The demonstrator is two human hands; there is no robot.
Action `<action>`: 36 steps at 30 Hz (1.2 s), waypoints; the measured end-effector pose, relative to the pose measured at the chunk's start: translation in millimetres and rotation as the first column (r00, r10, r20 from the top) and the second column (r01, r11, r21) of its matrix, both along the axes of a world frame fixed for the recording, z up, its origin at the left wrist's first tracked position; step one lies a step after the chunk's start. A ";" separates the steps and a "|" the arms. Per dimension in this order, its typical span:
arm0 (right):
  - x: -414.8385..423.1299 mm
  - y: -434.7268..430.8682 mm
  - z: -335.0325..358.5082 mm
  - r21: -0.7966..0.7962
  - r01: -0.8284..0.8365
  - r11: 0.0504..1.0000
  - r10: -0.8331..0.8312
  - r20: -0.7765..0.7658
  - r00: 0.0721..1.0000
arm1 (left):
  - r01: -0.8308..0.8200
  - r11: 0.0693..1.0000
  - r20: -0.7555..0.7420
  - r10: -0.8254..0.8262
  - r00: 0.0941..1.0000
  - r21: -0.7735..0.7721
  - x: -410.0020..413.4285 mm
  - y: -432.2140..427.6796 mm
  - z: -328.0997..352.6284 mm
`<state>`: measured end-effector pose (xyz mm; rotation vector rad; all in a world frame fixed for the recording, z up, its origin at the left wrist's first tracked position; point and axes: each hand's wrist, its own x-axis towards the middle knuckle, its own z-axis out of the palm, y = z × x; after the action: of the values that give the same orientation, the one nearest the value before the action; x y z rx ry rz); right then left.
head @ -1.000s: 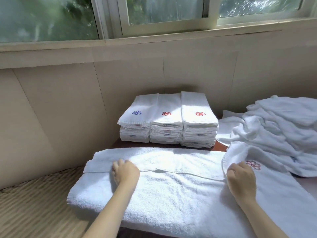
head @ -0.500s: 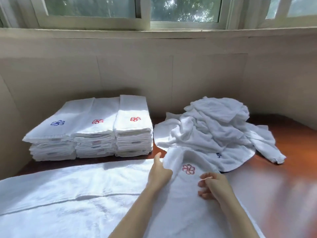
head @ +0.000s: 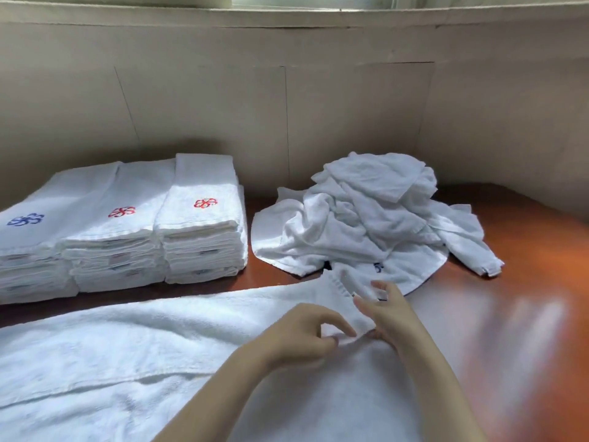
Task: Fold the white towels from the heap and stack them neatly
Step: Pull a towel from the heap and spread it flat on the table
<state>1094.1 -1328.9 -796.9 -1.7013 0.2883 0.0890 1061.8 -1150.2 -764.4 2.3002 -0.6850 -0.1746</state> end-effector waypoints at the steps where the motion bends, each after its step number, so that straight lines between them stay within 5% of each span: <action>1: -3.8 0.6 -1.8 -0.099 -0.030 0.995 0.032 0.023 0.999 | -0.071 0.995 0.042 0.075 0.996 -0.073 0.5 2.6 -1.1; 3: -10.6 4.9 1.3 -0.166 -0.074 0.983 0.081 0.039 0.996 | -0.198 0.973 0.135 0.213 0.968 -0.115 2.6 10.7 -7.1; 6: -19.5 7.6 24.1 -0.169 -0.101 0.981 0.105 0.017 0.994 | -0.391 0.882 0.265 0.323 0.908 0.263 1.4 32.3 -27.4; 8: -25.6 -3.8 41.8 -0.054 -0.082 0.995 0.083 0.019 0.996 | -0.395 0.807 0.252 0.311 0.916 0.440 -4.3 46.9 -39.3; 10: -34.5 -17.0 53.5 0.023 -0.213 0.977 0.213 -0.027 0.977 | -0.341 0.827 0.223 0.266 0.938 0.447 -10.7 57.0 -43.7; 12: -41.2 -21.6 57.3 -0.104 -0.335 0.936 0.321 -0.128 0.938 | -0.304 0.844 0.240 0.215 0.947 0.441 -16.8 63.7 -45.2; 15: -32.5 -7.0 46.5 -0.400 -0.287 0.870 0.224 -0.199 0.954 | -0.279 0.842 0.280 0.160 0.947 0.461 -25.0 69.8 -46.6; 20: -13.8 34.0 19.8 -0.677 -0.070 0.733 0.158 0.069 0.985 | -0.261 0.853 0.290 0.137 0.947 0.453 -31.3 70.8 -45.5; 24: 0.3 36.5 22.1 -0.276 0.073 0.958 -0.005 0.239 0.971 | -0.281 0.849 0.296 0.156 0.942 0.447 -34.0 69.4 -46.8; 26: 13.0 29.0 37.8 -0.153 0.110 0.982 -0.062 0.288 0.956 | -0.331 0.842 0.323 0.200 0.925 0.426 -33.6 68.2 -47.9; 31: 40.3 2.3 37.5 -0.343 0.174 0.923 -0.105 0.212 0.972 | -0.553 0.728 0.401 0.402 0.823 0.406 -28.2 74.7 -48.3; 36: 39.8 -15.8 21.6 -0.236 0.032 0.971 -0.019 0.055 0.998 | -0.431 0.735 0.279 0.330 0.902 0.524 -25.7 84.6 -51.0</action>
<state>1133.9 -1344.7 -775.4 -1.9336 0.2901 -0.0101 1036.1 -1065.6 -815.4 3.0202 -0.2215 0.0181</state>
